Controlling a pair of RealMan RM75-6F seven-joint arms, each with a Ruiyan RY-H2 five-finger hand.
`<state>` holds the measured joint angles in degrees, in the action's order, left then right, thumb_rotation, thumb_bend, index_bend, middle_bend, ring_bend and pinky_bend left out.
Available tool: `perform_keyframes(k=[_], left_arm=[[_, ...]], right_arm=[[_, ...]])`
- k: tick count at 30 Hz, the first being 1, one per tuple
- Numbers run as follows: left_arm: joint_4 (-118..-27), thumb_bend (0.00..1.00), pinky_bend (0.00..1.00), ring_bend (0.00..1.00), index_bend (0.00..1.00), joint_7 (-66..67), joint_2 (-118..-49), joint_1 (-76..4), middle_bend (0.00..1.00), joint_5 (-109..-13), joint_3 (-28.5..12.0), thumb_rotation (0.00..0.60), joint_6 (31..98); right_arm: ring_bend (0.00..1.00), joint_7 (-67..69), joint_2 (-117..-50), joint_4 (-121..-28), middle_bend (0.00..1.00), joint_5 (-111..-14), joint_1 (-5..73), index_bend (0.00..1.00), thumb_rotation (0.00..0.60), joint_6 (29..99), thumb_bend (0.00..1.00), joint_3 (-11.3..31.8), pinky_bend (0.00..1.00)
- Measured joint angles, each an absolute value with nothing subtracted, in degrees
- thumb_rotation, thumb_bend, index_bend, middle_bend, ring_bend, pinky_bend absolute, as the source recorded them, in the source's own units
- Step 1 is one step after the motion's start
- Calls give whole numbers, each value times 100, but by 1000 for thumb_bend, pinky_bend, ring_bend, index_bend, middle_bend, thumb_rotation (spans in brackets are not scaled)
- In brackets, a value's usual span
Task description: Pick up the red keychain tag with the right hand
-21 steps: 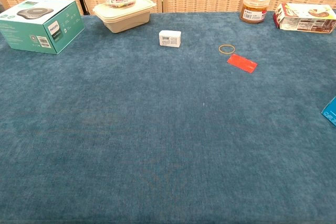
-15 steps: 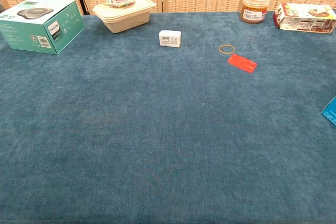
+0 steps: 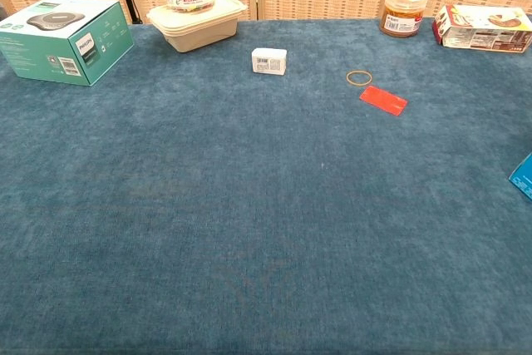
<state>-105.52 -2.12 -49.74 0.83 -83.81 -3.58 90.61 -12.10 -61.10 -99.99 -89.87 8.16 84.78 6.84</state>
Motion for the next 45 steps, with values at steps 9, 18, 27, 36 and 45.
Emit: perform_keyframes(k=[9,18,27,36,45], left_arm=[[-10558,0,0,0,0,-144,-4994,26,0,-8262,-394,600,8964],[-10598,0,0,0,0,15,-5031,-35,0,-8146,-423,600,8871],[-10632,0,0,0,0,111,-5060,-76,0,-8025,-459,600,8813],[-10658,0,0,0,0,229,-5100,-103,0,-7976,-459,600,8776],[-10692,0,0,0,0,231,-5114,-114,0,-7966,-475,600,8791]], right_arm=[[0,-1541,-6118,-10325,0,-8892,1631,0,600,7510,0,947,0],[0,-2055,-6570,-9911,0,-8449,2693,0,600,6154,0,1148,0],[0,-3222,-7291,-9012,0,-7391,3402,0,600,5414,0,1296,0],[0,-3676,-8072,-7918,0,-6571,3917,0,600,5102,0,1350,0],[0,-3377,-8661,-7128,0,-6409,4263,0,600,4922,0,1333,0]])
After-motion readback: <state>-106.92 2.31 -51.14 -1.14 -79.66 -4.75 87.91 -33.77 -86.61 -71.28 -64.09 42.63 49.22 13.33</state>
